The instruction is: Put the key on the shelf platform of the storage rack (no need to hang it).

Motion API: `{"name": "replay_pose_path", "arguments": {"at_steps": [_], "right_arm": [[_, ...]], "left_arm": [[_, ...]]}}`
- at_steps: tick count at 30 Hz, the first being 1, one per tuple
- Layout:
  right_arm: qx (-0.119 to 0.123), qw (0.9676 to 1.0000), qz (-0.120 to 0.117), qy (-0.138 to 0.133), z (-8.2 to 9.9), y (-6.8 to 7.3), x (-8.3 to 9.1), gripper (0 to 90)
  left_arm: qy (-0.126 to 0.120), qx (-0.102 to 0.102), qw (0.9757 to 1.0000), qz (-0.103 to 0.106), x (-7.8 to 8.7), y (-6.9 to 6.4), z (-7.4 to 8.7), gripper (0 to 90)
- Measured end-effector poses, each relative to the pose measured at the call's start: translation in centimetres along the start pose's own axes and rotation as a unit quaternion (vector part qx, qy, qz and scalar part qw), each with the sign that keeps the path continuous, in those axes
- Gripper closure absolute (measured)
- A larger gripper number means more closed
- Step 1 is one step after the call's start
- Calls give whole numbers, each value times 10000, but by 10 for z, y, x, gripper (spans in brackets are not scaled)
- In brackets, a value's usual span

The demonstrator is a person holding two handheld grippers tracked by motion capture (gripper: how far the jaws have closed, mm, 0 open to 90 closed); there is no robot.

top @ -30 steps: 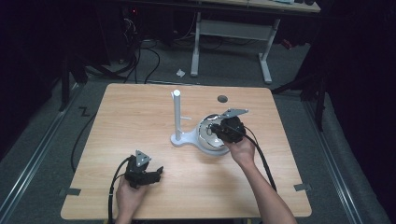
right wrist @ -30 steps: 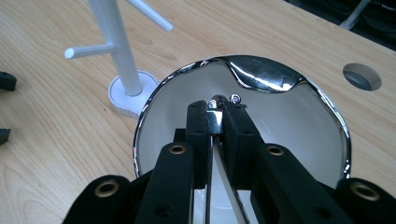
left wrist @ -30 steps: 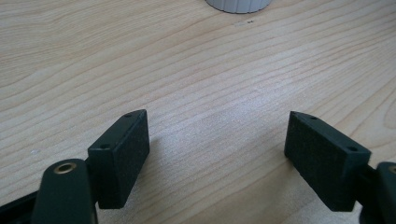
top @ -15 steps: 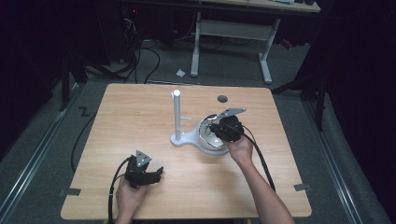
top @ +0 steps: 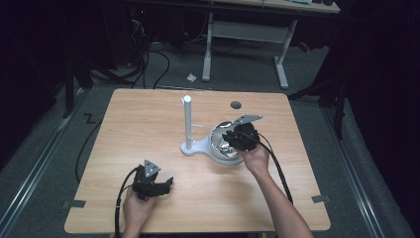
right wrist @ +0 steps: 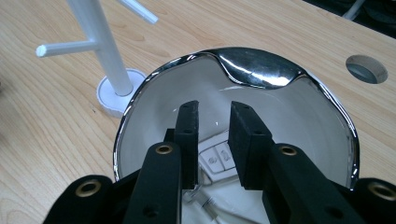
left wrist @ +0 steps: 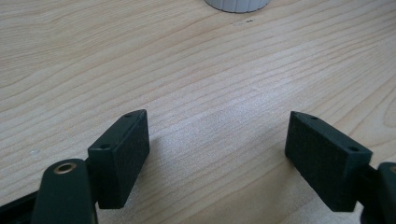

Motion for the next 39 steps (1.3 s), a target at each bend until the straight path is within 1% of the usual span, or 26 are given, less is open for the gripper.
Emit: {"name": "replay_pose_path", "arguments": {"at_steps": [4,5,8,9,11,14,15,16,17,18,19,23,24,26,27,29,32,35,39], "right_arm": [[8,10000,-36,-74,0,2,5,718],[2,10000,-34,-83,0,2,8,701],[12,9999,-21,-129,0,1,11,682],[-78,9999,-23,-142,1,0,15,646],[-121,9998,-26,-152,1,-1,17,620],[-120,9998,-8,-166,3,-3,22,600],[-128,9997,0,-226,4,-4,23,596],[-163,9996,18,-229,6,-6,25,590],[-163,9996,18,-229,6,-6,25,590],[-275,9993,17,-248,10,-10,27,584],[-299,9993,42,-221,12,-11,28,583],[-310,9991,102,-259,13,-14,35,574],[-311,9989,127,-336,14,-15,40,571],[-341,9984,154,-421,18,-16,44,572],[-341,9984,154,-421,18,-16,44,572],[-439,9981,190,-393,25,-21,47,568],[-540,9972,217,-468,30,-26,51,573],[-659,9965,251,-450,36,-32,56,576],[-710,9960,264,-475,39,-37,60,575]], "left_arm": [[-1,0,10000,1,0,0,0,224],[-1,4,10000,1,0,0,0,224],[-2,6,10000,1,0,0,0,225],[-3,7,10000,1,0,0,0,224],[-2,6,10000,0,0,0,0,224],[-1,6,10000,1,0,0,0,224],[-1,6,10000,1,0,0,0,224],[0,5,10000,1,0,0,0,225],[0,5,10000,1,0,0,0,224],[-1,8,10000,1,0,0,0,224],[-2,7,10000,0,0,0,0,225],[-1,3,10000,2,0,0,0,224],[-3,5,10000,0,0,0,0,225],[-3,5,10000,1,0,0,0,224],[-1,2,10000,1,0,0,0,224],[-1,11,10000,0,0,0,0,224],[-3,10,10000,0,0,0,0,224],[-1,6,10000,0,0,0,0,224],[-1,8,10000,0,0,0,0,224]]}}
Point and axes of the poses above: each handheld gripper's, and its own axes: x roughly backward along the jaws, z roughly out of its underside, y roughly to its left, the point moved 2 cm from there along -x, roughly forward along the jaws, and after that the axes turned 4 degrees about -x, right-handed, at the moved point
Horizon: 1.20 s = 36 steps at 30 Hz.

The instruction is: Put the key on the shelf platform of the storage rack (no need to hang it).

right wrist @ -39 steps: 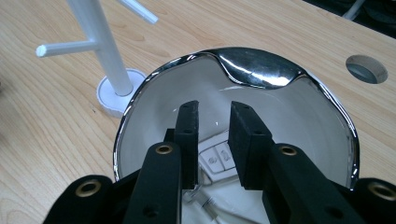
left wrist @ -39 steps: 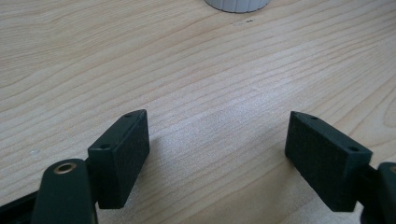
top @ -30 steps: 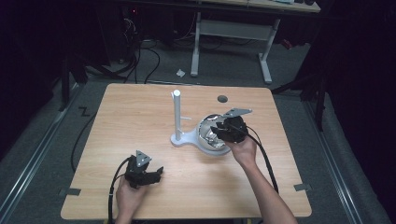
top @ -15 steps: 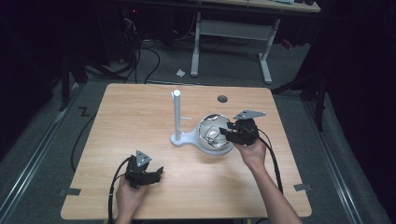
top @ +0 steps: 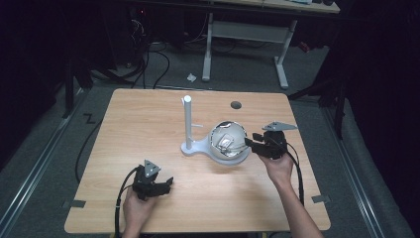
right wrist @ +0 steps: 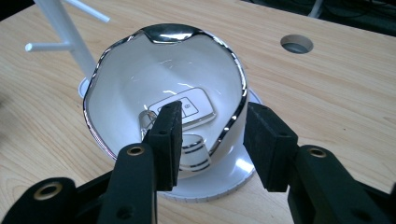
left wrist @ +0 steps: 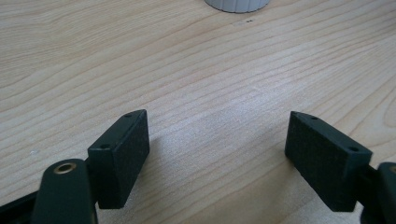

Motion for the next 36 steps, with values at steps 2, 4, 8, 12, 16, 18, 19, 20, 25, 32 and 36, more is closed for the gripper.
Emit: {"name": "replay_pose_path", "arguments": {"at_steps": [2,4,8,12,16,18,19,20,25,32,36], "right_arm": [[-70,10000,4,-46,0,-3,5,572],[-80,9999,10,-70,1,-4,9,569],[-58,9999,55,-83,3,-5,12,568],[-29,9998,107,-141,4,-5,17,565],[-51,9998,95,-169,6,-6,22,561],[-143,9996,52,-224,9,-8,25,560],[-187,9995,46,-231,11,-10,26,561],[-187,9995,46,-231,11,-10,26,561],[-387,9989,29,-277,21,-19,36,558],[-481,9982,28,-359,29,-24,45,556],[-519,9979,20,-382,34,-25,49,556]], "left_arm": [[1,0,10000,2,0,0,0,224],[2,-3,10000,1,0,0,0,224],[0,-2,10000,-1,0,0,0,224],[-1,0,10000,-1,0,0,0,224],[1,2,10000,-1,0,0,0,225],[1,2,10000,-1,0,0,0,224],[1,2,10000,-1,0,0,0,224],[-1,2,10000,-1,0,0,0,224],[-2,-2,10000,-1,0,0,0,224],[-2,0,10000,-3,0,0,0,224],[-1,0,10000,-3,0,0,0,224]]}}
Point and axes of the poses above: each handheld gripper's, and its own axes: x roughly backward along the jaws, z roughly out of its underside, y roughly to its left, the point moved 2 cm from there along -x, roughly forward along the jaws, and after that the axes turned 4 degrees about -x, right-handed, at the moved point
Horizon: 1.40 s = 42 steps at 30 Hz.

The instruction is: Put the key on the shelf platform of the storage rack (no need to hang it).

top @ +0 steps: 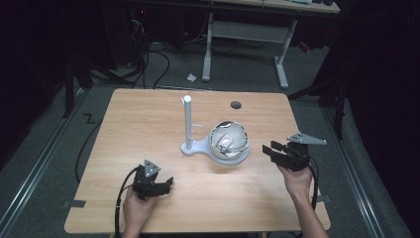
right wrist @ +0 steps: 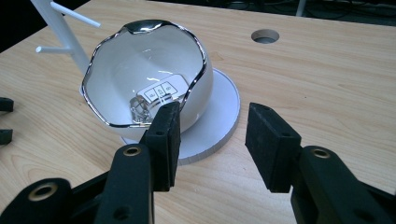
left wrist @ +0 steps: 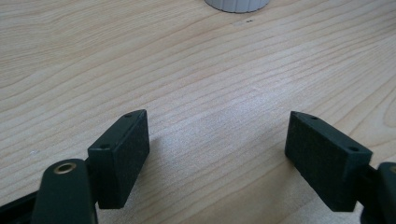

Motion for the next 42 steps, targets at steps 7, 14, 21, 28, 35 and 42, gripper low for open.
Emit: {"name": "replay_pose_path", "arguments": {"at_steps": [7,14,21,28,35,42], "right_arm": [[-7,10000,-28,-52,6,0,8,555],[-60,9999,-45,-82,14,0,13,554],[-80,9999,-62,-102,21,0,17,555],[-109,9998,-81,-115,28,0,19,554],[-109,9998,-105,-141,34,1,22,552],[-97,9997,-135,-155,40,5,23,541]], "left_arm": [[-1,-1,10000,0,0,0,0,224],[-1,-4,10000,0,0,0,0,224],[1,-5,10000,1,0,0,0,224],[0,-2,10000,-1,0,0,0,224],[0,-2,10000,-3,0,0,0,224],[0,-4,10000,-5,0,0,0,224]]}}
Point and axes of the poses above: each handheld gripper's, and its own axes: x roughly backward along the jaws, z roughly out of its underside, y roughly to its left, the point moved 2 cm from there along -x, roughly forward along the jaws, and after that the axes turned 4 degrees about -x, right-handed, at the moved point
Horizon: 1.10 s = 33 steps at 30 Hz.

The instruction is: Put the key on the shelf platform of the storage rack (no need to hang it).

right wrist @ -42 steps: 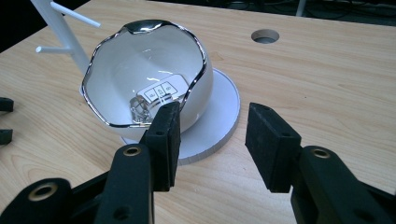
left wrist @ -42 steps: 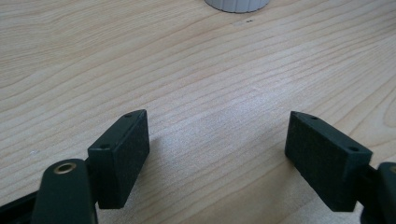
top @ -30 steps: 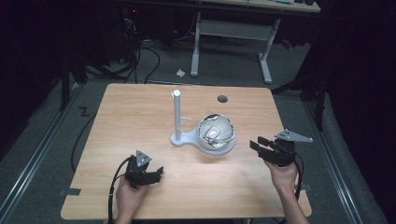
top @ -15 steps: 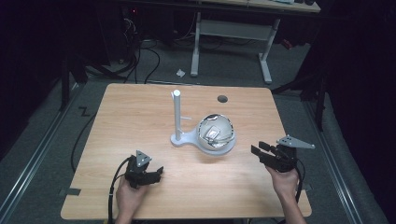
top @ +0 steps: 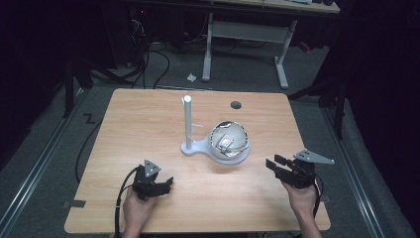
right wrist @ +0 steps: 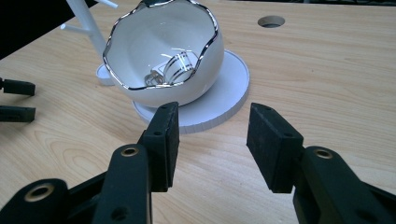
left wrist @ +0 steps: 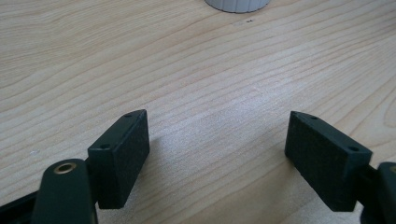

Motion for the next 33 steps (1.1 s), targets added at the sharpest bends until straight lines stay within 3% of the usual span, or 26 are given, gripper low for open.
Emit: {"name": "replay_pose_path", "arguments": {"at_steps": [16,33], "right_arm": [[-48,9998,-47,176,20,5,-9,529],[95,9991,-191,363,33,18,-25,504]], "left_arm": [[0,0,10000,1,0,0,0,224],[1,-1,10000,0,0,0,0,224]]}}
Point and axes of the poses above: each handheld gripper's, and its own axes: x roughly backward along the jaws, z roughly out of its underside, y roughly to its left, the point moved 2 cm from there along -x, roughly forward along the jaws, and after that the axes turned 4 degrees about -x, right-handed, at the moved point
